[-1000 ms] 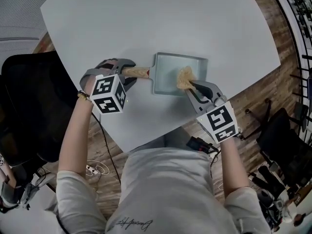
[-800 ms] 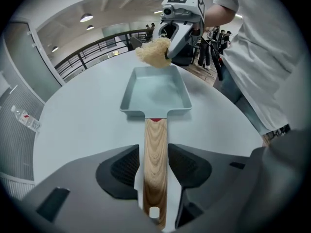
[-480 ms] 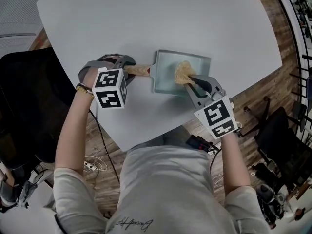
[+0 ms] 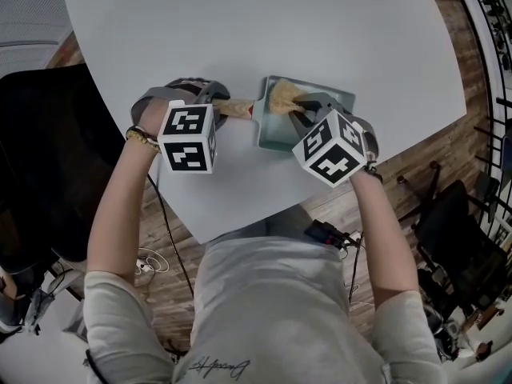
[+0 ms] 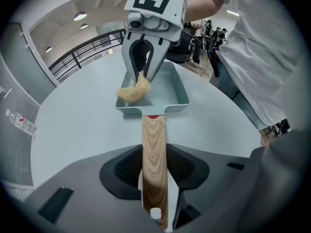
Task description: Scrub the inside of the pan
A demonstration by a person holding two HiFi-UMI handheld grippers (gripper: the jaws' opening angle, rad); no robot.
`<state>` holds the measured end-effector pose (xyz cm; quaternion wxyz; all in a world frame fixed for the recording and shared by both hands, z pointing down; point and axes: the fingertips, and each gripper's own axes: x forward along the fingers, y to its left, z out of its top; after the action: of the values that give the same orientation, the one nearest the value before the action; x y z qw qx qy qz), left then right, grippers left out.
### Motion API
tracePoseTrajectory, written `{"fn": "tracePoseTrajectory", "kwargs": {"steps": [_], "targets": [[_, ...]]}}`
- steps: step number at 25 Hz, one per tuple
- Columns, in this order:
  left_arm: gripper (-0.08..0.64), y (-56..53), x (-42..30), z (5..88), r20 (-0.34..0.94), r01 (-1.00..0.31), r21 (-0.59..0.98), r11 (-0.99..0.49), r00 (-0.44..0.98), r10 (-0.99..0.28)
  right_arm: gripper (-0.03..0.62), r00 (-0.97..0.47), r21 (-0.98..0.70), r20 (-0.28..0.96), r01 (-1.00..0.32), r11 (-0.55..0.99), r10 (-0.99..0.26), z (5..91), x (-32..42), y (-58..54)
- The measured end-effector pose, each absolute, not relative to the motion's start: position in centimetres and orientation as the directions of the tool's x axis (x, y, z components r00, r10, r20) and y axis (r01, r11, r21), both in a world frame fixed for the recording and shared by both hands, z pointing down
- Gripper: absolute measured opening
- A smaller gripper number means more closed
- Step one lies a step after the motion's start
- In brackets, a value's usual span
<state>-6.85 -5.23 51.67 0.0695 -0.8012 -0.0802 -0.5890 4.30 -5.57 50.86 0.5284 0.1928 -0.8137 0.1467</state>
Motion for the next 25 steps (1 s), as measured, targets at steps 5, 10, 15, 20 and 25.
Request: {"fn": "tracePoseTrajectory", "kwargs": {"steps": [5, 10, 15, 20, 25], "targets": [[0.153, -5.1, -6.5, 51.2, 0.949, 0.202, -0.006, -0.979, 0.311, 0.058, 0.055, -0.279, 0.003, 0.952, -0.410, 0.912, -0.128, 52.8, 4.0, -6.7], [0.153, -5.2, -7.0, 51.2, 0.947, 0.189, -0.004, -0.982, 0.317, 0.057, 0.054, -0.253, -0.049, 0.966, -0.396, 0.917, -0.058, 53.5, 3.5, -6.9], [0.153, -5.5, -7.2, 51.0, 0.948, 0.164, -0.007, -0.986, 0.314, 0.045, 0.054, -0.229, -0.072, 0.973, -0.376, 0.924, -0.017, 53.4, 3.3, -6.9], [0.153, -6.4, -7.1, 51.3, 0.949, 0.147, -0.001, -0.989, 0.312, 0.045, 0.054, -0.227, -0.124, 0.973, -0.367, 0.922, 0.040, 53.6, 3.3, -5.8], [0.153, -6.6, -7.1, 51.2, 0.953, 0.139, -0.009, -0.990, 0.301, 0.034, 0.054, -0.219, -0.203, 0.966, -0.335, 0.920, 0.134, 53.4, 2.9, -2.8]]}}
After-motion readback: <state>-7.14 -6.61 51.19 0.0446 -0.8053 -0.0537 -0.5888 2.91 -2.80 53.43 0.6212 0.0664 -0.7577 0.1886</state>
